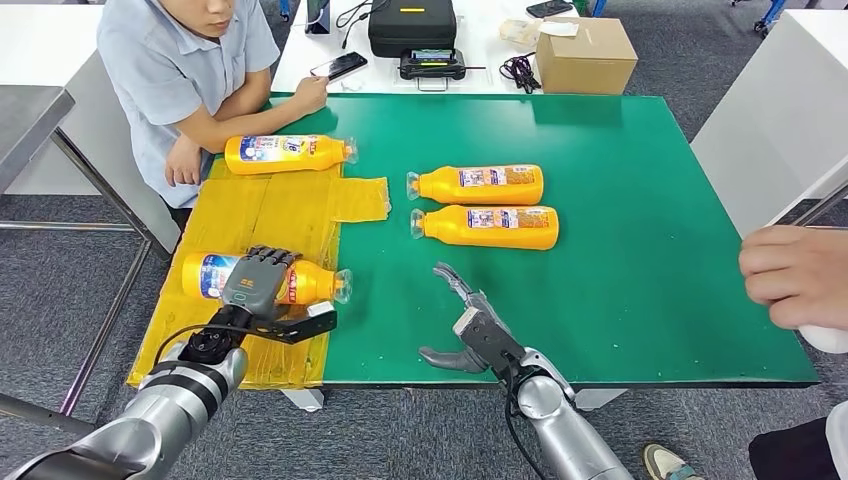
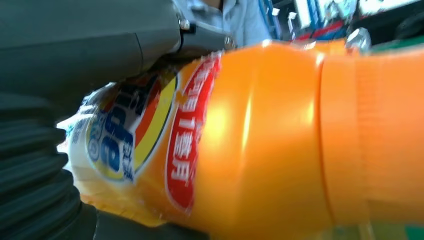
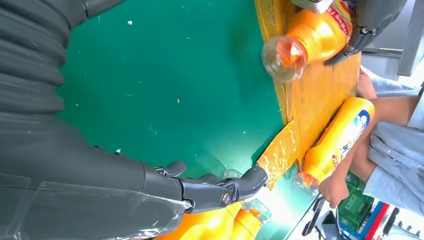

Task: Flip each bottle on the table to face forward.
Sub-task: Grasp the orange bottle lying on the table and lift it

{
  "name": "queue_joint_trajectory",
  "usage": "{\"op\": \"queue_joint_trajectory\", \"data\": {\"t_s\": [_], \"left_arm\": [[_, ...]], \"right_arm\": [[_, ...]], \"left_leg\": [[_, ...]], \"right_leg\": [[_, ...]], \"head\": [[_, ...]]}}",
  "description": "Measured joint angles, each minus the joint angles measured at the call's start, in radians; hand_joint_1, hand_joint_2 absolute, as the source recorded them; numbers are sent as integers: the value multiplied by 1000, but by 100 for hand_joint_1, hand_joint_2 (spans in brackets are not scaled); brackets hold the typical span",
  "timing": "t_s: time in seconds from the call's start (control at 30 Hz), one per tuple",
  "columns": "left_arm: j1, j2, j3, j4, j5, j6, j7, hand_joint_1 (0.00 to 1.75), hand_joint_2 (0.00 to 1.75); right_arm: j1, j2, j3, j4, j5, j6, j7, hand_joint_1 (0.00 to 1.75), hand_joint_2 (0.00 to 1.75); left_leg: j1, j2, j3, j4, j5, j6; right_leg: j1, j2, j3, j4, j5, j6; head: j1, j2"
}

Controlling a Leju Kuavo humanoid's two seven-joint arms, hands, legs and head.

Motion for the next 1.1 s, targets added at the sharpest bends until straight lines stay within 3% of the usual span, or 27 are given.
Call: {"op": "queue_joint_trajectory", "data": {"t_s": [0.63,0.8,1.1], "left_arm": [[-67,-17,7,38,66,-239,19,0,175],[-69,-19,7,42,68,-248,12,0,175],[-59,-26,7,42,66,-176,-15,0,175]], "right_arm": [[-5,4,-4,4,21,0,4,0,175],[-8,4,-8,7,27,1,4,0,175],[-8,5,-15,10,41,1,4,0,175]], "left_leg": [[0,0,9,0,0,0],[0,0,12,0,0,0],[0,0,12,-1,0,0]], "right_leg": [[0,0,9,0,0,0],[0,0,12,0,0,0],[0,0,12,0,0,0]], "head": [[0,0],[0,0],[0,0]]}}
